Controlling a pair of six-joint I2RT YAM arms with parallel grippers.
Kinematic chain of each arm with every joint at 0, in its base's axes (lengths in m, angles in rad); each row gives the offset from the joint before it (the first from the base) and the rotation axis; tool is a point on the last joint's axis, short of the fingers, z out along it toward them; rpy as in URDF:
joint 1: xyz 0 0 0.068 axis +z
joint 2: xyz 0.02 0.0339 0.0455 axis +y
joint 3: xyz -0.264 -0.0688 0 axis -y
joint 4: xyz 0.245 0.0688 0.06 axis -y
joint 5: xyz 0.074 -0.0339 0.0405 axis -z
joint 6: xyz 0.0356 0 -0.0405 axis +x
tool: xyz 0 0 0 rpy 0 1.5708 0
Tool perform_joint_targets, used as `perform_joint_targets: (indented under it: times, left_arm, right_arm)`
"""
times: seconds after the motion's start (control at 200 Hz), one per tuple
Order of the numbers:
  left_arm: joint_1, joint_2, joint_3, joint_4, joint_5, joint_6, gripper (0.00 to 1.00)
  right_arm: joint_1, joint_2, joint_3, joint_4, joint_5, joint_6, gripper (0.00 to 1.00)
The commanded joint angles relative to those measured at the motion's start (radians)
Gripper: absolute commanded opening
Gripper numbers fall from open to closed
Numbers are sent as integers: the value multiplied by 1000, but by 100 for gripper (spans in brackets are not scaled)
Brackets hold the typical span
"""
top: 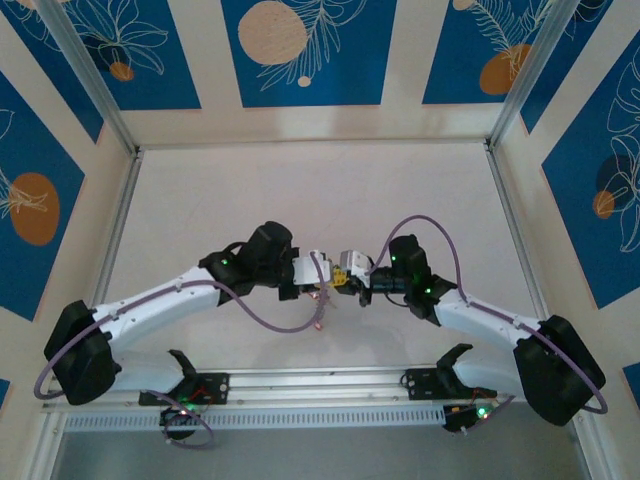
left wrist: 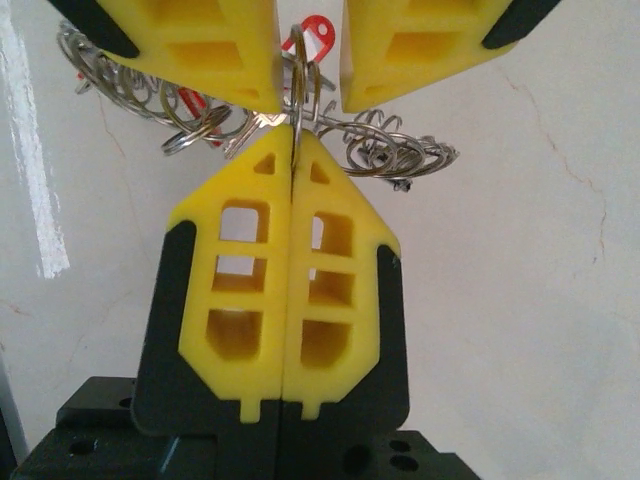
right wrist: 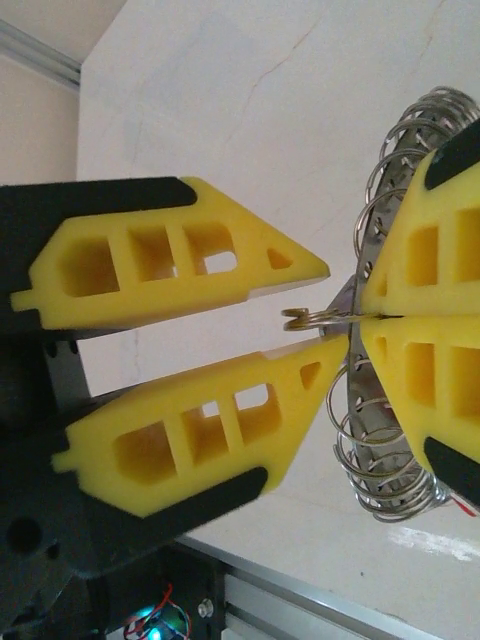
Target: Put the keys on the keyring
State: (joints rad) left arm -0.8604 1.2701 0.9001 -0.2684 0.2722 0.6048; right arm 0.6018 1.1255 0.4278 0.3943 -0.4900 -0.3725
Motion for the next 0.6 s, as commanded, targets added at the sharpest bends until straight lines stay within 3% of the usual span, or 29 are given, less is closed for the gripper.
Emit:
perform_joint_targets:
  times: [0.0, 0.125, 0.28, 0.4, 0.505, 0.595]
  left_arm:
    - [15, -32, -36, 80, 40, -47, 18]
    - [26, -49, -60, 111, 41, -59, 14]
    - [35, -77, -87, 158, 56, -66, 0]
    - [35, -82, -73, 130, 58, -49, 0]
    - [35, -65, -30, 57, 44, -31, 0]
    - [26, -38, 20, -25, 14, -4, 0]
  right_arm:
    - [-5, -32, -26, 168, -60, 54, 0]
    - [-7, -36, -44, 215, -61, 71, 0]
    - [-5, -36, -44, 189, -68, 54, 0]
    - [5, -42, -21, 93, -39, -1, 0]
    - [21, -49, 6, 8, 12, -51, 17]
    - [29, -49, 25, -44, 43, -81, 19]
